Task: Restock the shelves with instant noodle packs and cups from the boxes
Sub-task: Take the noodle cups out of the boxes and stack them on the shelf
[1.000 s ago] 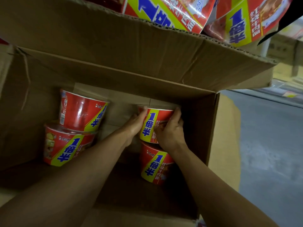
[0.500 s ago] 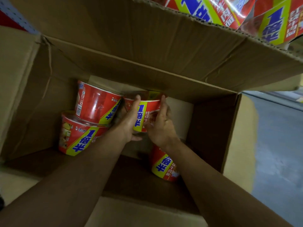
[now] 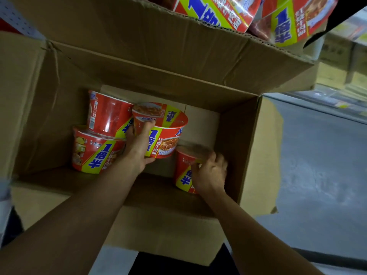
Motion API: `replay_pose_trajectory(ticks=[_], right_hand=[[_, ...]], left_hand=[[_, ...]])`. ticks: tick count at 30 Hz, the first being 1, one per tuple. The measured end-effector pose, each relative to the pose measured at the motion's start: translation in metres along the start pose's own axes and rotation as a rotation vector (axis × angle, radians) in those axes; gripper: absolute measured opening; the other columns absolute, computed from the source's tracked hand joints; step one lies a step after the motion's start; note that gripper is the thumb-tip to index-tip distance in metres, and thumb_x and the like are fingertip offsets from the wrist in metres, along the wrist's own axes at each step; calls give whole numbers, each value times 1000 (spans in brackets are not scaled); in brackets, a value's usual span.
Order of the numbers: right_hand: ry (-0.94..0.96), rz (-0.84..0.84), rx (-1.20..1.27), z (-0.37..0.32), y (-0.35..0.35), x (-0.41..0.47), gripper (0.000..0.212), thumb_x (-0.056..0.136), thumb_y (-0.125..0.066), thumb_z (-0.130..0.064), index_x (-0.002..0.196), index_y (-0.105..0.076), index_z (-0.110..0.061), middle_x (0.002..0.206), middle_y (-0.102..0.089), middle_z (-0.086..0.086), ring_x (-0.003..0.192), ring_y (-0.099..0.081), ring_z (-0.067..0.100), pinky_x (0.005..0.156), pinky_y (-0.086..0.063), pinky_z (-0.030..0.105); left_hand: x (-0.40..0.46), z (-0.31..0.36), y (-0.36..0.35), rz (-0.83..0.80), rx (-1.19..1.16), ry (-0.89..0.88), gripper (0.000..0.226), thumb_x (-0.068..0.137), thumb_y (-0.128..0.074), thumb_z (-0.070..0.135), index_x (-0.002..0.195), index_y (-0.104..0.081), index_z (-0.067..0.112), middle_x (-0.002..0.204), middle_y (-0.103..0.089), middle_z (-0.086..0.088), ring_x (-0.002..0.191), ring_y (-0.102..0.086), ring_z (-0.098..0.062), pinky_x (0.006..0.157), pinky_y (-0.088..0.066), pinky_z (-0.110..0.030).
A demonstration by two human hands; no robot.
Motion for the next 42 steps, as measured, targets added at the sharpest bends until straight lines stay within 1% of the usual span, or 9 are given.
replay_pose_trajectory(ticks=[4,8,13,16,19,26,30,34,42], right_hand=[[-88,-24,17,6,-4,-8,61,98,-45,-37,148,-20,-14,151,-12,22,139,-18,39,113,-27,45],[-108,-45,132,4,-13,-3,48,98,-45,-38,141,-31,-19,136,-31,18,121,-46,37,98,-45,48],[-59,52,207,-4,-17,2,34,100,-41,-36,126,-45,-15,125,-41,16,104,-56,35,87,-51,43],[-29,84,231,-3,-17,3,29,100,-44,-33,119,-49,-12,124,-42,16,103,-56,36,89,-50,47],[38,122,195,-3,-11,5,31,100,-44,-33,118,-51,-8,124,-44,17,103,-57,37,88,-49,42],[291,145,106,-38,9,22,29,98,-48,-22,121,-51,-3,127,-46,16,110,-53,30,94,-48,40],[285,141,28,-29,10,25,44,93,-57,-21,132,-43,-6,136,-36,14,124,-40,29,104,-41,41],[216,212,9,-14,5,24,55,91,-60,-27,135,-35,-6,138,-32,16,127,-32,30,104,-37,39],[121,197,78,0,-4,18,45,94,-56,-30,127,-40,-4,136,-31,17,124,-32,33,101,-35,38]], left_hand=[[-21,-6,16,36,12,-33,73,80,-64,54,142,-31,36,126,-54,-3,112,-55,-29,87,-48,-52],[-32,-13,30,72,-10,-77,72,82,-63,53,142,-30,35,129,-52,-3,114,-54,-28,90,-47,-52],[-36,-16,42,109,-20,-128,70,83,-62,52,142,-28,37,129,-51,-2,114,-53,-27,93,-47,-54],[-39,-19,47,110,-31,-143,69,83,-62,52,142,-28,38,126,-51,0,111,-54,-25,92,-47,-52],[-42,-21,49,106,-38,-161,68,84,-62,51,142,-29,37,121,-51,2,107,-54,-23,92,-47,-52],[-49,-15,57,91,-54,-184,68,83,-63,52,142,-30,38,126,-52,2,104,-56,-21,84,-49,-47],[-52,-14,58,83,-71,-195,67,84,-63,50,142,-30,38,121,-53,3,98,-57,-18,81,-48,-44],[-53,-22,55,79,-79,-188,71,84,-63,49,144,-25,39,120,-52,2,99,-56,-20,81,-47,-44],[-53,-28,51,107,-76,-183,69,85,-61,49,144,-26,36,118,-49,2,103,-53,-23,88,-48,-50]])
Point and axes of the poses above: each hand's wrist, its own x-axis towards the middle knuckle, its own y-axis out of the back of the hand, z = x × y, the point moved 1 cm from there along x, towards the middle knuckle
